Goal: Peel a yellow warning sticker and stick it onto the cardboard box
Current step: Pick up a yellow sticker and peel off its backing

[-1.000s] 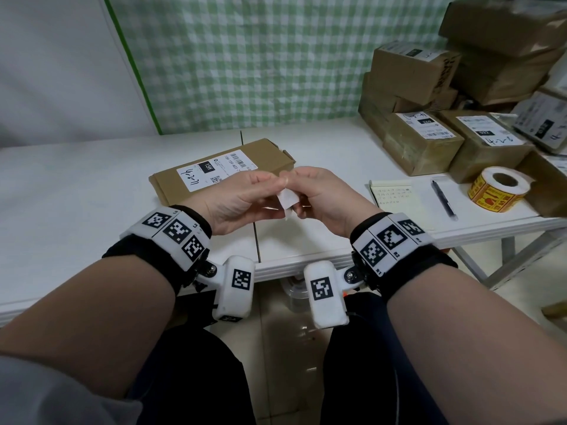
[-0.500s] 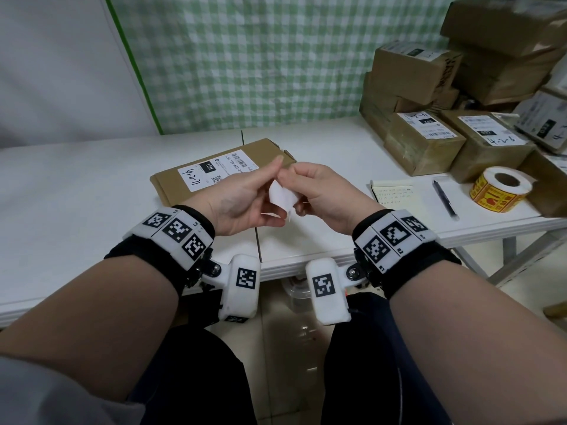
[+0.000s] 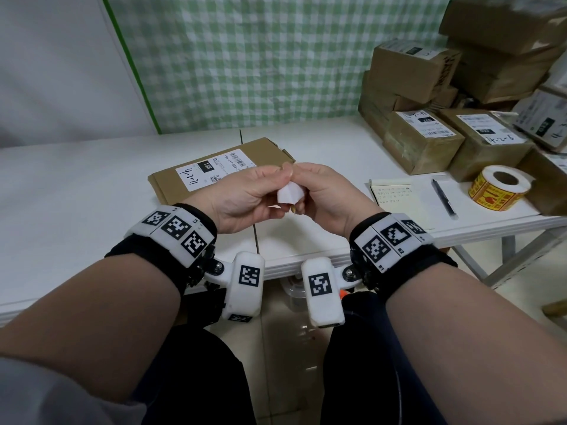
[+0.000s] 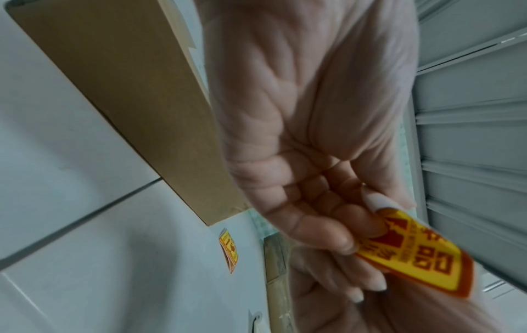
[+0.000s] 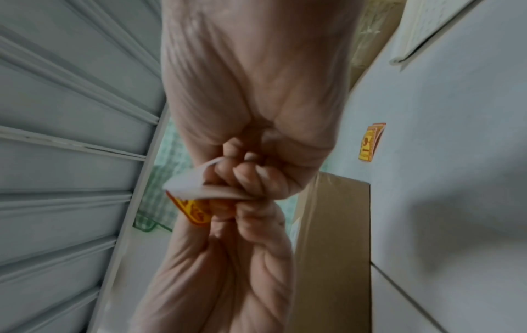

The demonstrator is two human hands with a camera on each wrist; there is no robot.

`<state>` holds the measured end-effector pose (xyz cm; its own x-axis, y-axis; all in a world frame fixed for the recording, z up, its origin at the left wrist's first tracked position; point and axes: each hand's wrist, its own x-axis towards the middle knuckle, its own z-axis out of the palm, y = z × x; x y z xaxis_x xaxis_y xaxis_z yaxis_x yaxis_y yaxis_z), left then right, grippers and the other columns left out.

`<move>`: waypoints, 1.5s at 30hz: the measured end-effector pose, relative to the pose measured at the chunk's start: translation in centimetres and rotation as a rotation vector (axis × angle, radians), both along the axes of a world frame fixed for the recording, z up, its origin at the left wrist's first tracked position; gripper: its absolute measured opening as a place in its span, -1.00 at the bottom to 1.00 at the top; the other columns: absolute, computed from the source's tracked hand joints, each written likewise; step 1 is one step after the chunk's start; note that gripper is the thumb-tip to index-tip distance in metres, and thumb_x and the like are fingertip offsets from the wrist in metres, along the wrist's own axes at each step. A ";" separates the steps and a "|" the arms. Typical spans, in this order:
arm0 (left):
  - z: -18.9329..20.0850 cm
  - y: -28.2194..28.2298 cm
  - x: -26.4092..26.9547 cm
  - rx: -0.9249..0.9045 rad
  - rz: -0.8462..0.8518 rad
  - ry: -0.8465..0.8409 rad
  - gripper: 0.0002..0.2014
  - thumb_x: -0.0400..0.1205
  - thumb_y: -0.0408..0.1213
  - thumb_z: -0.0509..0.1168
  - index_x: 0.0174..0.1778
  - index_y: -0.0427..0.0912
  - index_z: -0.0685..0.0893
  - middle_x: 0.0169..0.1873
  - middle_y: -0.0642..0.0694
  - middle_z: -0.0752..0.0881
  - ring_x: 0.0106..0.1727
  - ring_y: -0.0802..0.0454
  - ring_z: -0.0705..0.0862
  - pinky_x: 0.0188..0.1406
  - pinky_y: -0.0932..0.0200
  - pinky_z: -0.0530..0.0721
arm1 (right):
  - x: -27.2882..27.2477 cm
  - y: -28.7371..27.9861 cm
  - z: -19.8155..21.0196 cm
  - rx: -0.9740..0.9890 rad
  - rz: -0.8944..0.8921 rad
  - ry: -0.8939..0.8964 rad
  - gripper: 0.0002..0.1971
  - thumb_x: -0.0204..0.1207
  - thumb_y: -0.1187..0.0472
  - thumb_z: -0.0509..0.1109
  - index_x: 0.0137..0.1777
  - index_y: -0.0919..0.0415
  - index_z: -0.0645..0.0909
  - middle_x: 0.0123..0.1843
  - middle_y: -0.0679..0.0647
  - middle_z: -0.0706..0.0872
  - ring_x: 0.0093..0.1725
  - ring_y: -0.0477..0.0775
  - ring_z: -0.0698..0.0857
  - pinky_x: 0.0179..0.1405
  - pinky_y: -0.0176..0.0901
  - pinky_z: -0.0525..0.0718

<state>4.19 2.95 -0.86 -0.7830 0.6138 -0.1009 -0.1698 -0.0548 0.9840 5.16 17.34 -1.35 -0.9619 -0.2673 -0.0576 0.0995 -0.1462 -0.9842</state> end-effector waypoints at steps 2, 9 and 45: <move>0.2 0.2 0.1 0.041 0.039 -0.026 -0.71 0.70 -0.17 0.07 -0.16 -0.25 0.59 -0.39 -0.12 0.72 -0.34 0.10 0.69 -0.42 0.38 0.58 | 0.0 -0.1 0.0 -0.073 -0.050 -0.023 -0.74 0.60 0.17 0.28 -0.33 0.19 0.54 -0.55 0.00 0.47 -0.61 -0.10 0.34 -0.63 -0.37 0.36; 0.3 0.7 0.3 0.276 0.090 -0.171 -0.76 0.69 -0.26 0.08 -0.04 -0.31 0.61 -0.26 -0.16 0.77 -0.28 0.04 0.75 -0.31 0.36 0.71 | -0.2 -0.2 0.0 -0.273 -0.136 -0.074 -0.71 0.62 0.14 0.23 -0.33 0.19 0.54 -0.60 0.00 0.43 -0.60 -0.11 0.33 -0.56 -0.37 0.36; 0.9 -0.5 0.1 -0.072 -0.045 -0.052 -0.76 0.32 -0.17 0.54 -0.20 -0.19 0.73 -0.31 -0.10 0.76 -0.37 0.13 0.70 -0.34 0.30 0.71 | 0.6 0.8 1.6 0.220 0.067 0.127 -0.72 0.58 0.10 0.30 -0.35 0.17 0.55 -0.57 -0.04 0.54 -0.52 -0.04 0.40 -0.54 -0.33 0.35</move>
